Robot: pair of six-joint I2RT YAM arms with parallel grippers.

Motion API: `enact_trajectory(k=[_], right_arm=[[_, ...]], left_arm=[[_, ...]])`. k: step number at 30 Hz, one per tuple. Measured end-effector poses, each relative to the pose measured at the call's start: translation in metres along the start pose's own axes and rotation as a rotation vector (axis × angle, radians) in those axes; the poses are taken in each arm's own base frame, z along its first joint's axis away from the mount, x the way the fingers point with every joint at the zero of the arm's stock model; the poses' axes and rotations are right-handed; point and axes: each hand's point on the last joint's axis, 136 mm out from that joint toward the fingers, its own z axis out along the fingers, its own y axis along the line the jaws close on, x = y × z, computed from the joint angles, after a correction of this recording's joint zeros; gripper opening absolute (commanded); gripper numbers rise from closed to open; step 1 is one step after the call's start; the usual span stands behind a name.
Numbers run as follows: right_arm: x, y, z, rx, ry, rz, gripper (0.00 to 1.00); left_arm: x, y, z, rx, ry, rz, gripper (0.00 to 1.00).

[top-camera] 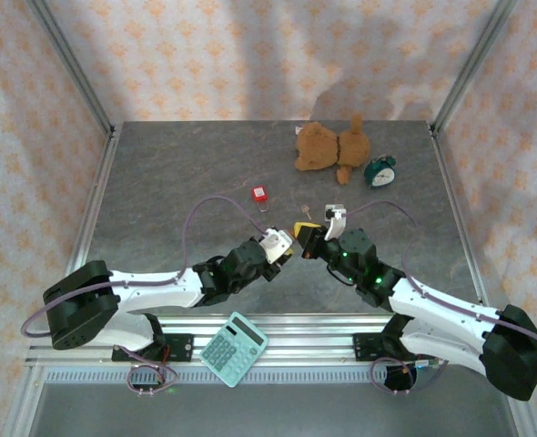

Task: Unlock with the key

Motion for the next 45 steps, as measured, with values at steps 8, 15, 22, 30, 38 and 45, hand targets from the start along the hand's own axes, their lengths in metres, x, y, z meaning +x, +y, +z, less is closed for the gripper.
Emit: enact_trajectory(k=[8,15,22,30,38,45], right_arm=[[0.001,0.002,0.001,-0.012,0.004,0.015,0.01],[0.003,0.003,0.005,-0.024,0.011,0.024,0.01],[0.009,0.005,0.01,-0.043,0.039,0.029,0.01],[0.016,-0.002,0.012,-0.017,0.065,0.024,0.02],[0.008,-0.002,-0.002,0.017,0.078,-0.013,0.14],[0.001,-0.008,-0.019,0.069,0.098,-0.014,0.35]], left_arm=[[-0.002,0.001,-0.004,0.003,-0.02,0.011,0.22],[-0.002,0.003,-0.005,-0.004,-0.03,0.006,0.21],[-0.008,0.005,-0.005,-0.018,-0.053,-0.001,0.2],[0.001,0.003,0.002,-0.021,-0.03,0.016,0.2],[-0.008,-0.002,0.004,0.0,-0.05,0.035,0.2],[-0.017,-0.004,0.002,0.007,-0.084,0.016,0.2]])
